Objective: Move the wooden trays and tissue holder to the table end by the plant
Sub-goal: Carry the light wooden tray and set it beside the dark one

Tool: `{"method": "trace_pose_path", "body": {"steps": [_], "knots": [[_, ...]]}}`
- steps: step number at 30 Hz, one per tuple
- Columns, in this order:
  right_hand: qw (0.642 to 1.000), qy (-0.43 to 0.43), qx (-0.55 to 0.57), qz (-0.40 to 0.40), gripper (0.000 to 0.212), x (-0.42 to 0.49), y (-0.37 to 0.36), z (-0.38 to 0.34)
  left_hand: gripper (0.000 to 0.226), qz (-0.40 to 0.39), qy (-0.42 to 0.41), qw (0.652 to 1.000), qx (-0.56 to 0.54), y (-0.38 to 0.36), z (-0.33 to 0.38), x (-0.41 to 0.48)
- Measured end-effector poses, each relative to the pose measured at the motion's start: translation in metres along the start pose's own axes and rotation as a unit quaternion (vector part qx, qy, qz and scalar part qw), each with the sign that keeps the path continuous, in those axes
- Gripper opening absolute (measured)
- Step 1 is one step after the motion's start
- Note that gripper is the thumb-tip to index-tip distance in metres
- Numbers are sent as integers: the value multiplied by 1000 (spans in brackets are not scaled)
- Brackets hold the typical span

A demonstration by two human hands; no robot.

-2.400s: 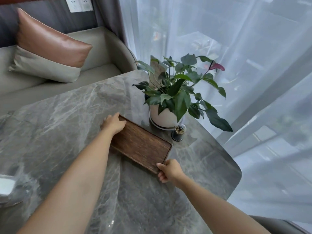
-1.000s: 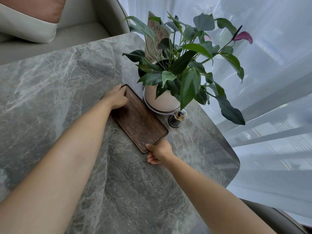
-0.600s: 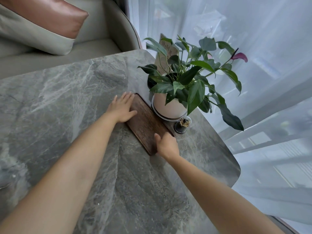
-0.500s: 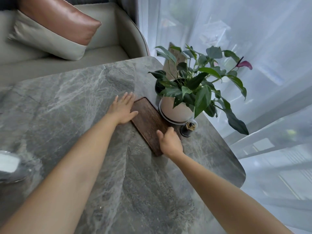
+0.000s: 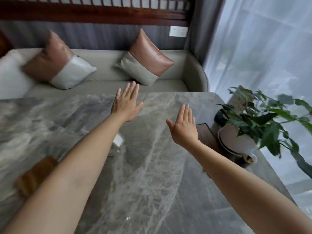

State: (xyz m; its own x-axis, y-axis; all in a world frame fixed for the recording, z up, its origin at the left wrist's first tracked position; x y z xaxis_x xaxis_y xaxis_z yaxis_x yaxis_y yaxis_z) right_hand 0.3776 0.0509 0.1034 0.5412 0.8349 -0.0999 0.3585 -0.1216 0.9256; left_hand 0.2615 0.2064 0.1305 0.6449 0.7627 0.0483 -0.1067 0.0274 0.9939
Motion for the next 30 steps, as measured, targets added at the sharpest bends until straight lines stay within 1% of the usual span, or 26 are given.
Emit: {"method": "trace_pose_path", "body": {"steps": [3, 7, 12, 15, 19, 21, 23, 26, 30], "knots": [[998, 60, -27, -11, 74, -4, -14, -59, 68, 10, 66, 998, 2, 13, -75, -30], [989, 135, -55, -31, 74, -16, -44, -136, 66, -17, 160, 987, 19, 14, -170, -80], [968, 218, -90, -86, 74, -47, -106, -215, 65, -58, 246, 968, 9, -15, -260, -153], [958, 236, -97, -131, 72, -68, -150, -242, 65, -93, 290, 952, -15, -47, -303, -196], [948, 226, -106, -199, 71, -92, -207, -253, 64, -156, 350, 923, -38, -93, -348, -245], [949, 193, -95, -232, 69, -99, -230, -249, 64, -179, 372, 909, -53, -111, -361, -261], [952, 157, -88, -247, 62, -102, -246, -243, 63, -187, 388, 900, -63, -122, -368, -272], [950, 105, -93, -280, 51, -107, -264, -228, 60, -203, 396, 893, -65, -135, -373, -277], [944, 58, -102, -309, 47, -114, -278, -211, 54, -198, 395, 893, -80, -148, -373, -274]]}}
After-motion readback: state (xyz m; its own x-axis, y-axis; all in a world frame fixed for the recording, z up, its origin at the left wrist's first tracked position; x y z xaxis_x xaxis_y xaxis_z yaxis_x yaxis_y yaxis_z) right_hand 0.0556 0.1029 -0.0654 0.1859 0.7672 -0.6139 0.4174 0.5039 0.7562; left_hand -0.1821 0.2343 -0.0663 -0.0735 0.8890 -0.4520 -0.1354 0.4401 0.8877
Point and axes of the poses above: each hand's wrist, its own x-axis towards the middle knuckle, its own y-axis out of the back of the hand, z = x × y, the point moved 10 cm from there along x, towards the middle knuckle, and after that the axes turned 1 degree about -z, right-handed, at the moved point
